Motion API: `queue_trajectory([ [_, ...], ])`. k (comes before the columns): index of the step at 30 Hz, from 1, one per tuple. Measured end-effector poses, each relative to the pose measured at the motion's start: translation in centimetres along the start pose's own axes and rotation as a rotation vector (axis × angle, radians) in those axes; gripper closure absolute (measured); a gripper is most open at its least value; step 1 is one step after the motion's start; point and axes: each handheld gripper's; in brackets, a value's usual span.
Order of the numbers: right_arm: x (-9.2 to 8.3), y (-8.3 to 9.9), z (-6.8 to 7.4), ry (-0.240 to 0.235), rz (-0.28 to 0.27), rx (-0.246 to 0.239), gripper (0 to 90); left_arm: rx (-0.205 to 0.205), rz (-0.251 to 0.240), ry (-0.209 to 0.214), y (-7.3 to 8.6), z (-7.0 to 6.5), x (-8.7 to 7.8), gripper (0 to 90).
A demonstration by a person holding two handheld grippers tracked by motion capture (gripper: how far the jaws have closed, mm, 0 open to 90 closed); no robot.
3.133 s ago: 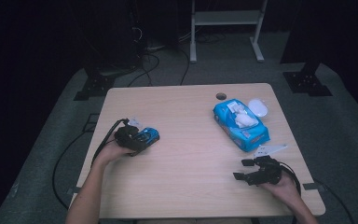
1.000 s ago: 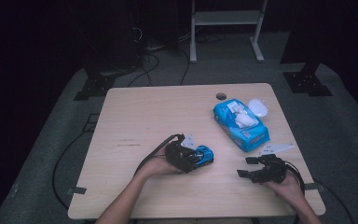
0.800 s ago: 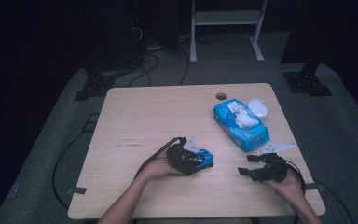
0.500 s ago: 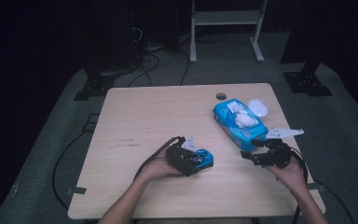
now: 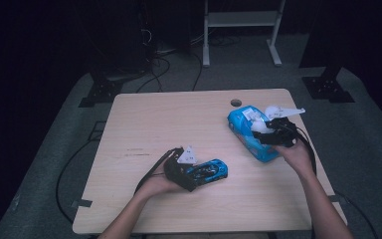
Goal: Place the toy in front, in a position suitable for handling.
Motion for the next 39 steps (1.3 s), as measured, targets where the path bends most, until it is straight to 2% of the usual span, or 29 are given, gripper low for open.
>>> queue_trajectory([
  [3,1.1,-0.2,-0.7,0.035,0.002,0.026,39.3,-0.007,-0.009,-0.006,0.5,-0.2,-0.5,9.4],
  [5,2.0,0.0,-1.1,0.034,0.032,0.044,42.5,-0.007,-0.028,-0.010,1.1,-0.3,-0.9,9.4],
  [7,2.7,0.1,-1.4,0.062,0.054,0.053,50.0,-0.011,-0.051,-0.026,1.6,-0.4,-1.2,9.4],
  [10,3.0,0.1,-1.5,0.070,0.051,0.073,59.9,-0.026,-0.068,-0.022,2.2,0.0,-1.3,9.4],
  [12,3.2,0.0,-1.4,0.081,0.062,0.082,67.4,-0.035,-0.062,-0.027,2.6,0.2,-1.3,9.4],
  [14,3.3,-0.1,-1.4,0.104,0.077,0.094,78.5,-0.046,-0.064,-0.023,2.8,0.3,-1.2,9.4],
  [16,3.2,-0.1,-1.6,0.098,0.079,0.101,81.2,-0.047,-0.054,-0.028,2.9,0.3,-1.1,9.4],
  [18,2.9,-0.1,-1.9,0.064,0.088,0.128,83.3,-0.047,-0.064,-0.032,3.0,0.2,-1.1,9.4],
  [19,2.2,-0.3,-1.9,0.051,0.082,0.122,83.9,-0.042,-0.069,-0.036,3.0,0.2,-1.2,9.4],
  [20,1.4,-0.4,-1.7,0.044,0.051,0.123,84.2,-0.045,-0.084,-0.035,3.1,0.2,-1.4,9.4],
  [21,-0.3,-0.6,-1.5,0.021,-0.028,0.127,84.4,-0.045,-0.091,-0.036,3.1,0.3,-1.5,9.4],
  [23,-2.8,-1.0,-0.9,-0.008,-0.116,0.118,84.3,-0.059,-0.113,-0.039,3.1,0.5,-1.6,9.4],
  [25,-5.7,-1.6,0.0,-0.011,-0.157,0.078,84.2,-0.074,-0.120,-0.038,3.2,0.6,-1.7,9.3],
  [26,-6.6,-1.7,0.3,-0.028,-0.169,0.071,84.1,-0.080,-0.122,-0.038,3.2,0.6,-1.7,8.9],
  [27,-7.1,-1.7,0.5,-0.040,-0.170,0.064,83.9,-0.079,-0.119,-0.038,3.2,0.6,-1.7,8.8],
  [28,-7.9,-1.6,1.2,-0.046,-0.161,0.035,83.7,-0.073,-0.112,-0.041,3.3,0.6,-1.7,8.8],
  [30,-8.2,-1.4,1.7,-0.055,-0.156,0.017,83.7,-0.071,-0.112,-0.041,3.3,0.5,-1.7,8.9],
  [32,-8.5,-0.9,2.7,-0.096,-0.145,-0.016,83.4,-0.073,-0.112,-0.043,3.3,0.4,-1.5,8.8],
  [34,-8.3,-0.3,3.9,-0.139,-0.128,-0.052,83.3,-0.070,-0.106,-0.037,3.2,0.4,-1.4,8.9],
  [36,-7.5,0.4,5.9,-0.211,-0.087,-0.102,82.8,-0.070,-0.108,-0.038,3.2,0.4,-1.3,8.9],
  [37,-7.5,0.4,5.9,-0.211,-0.087,-0.102,82.8,-0.069,-0.104,-0.036,3.2,0.4,-1.3,8.9],
  [38,-6.8,0.7,7.0,-0.265,-0.051,-0.130,82.8,-0.065,-0.095,-0.038,3.2,0.3,-1.2,8.8],
  [39,-6.8,0.7,7.0,-0.265,-0.051,-0.130,82.8,-0.065,-0.095,-0.038,3.2,0.3,-1.2,8.9],
])
Point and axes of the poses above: each handheld gripper's, and its own axes: x roughly forward along the jaws, y roughly out of its underside, z roughly to its left, and after that the axes turned 13 degrees about z, right-handed
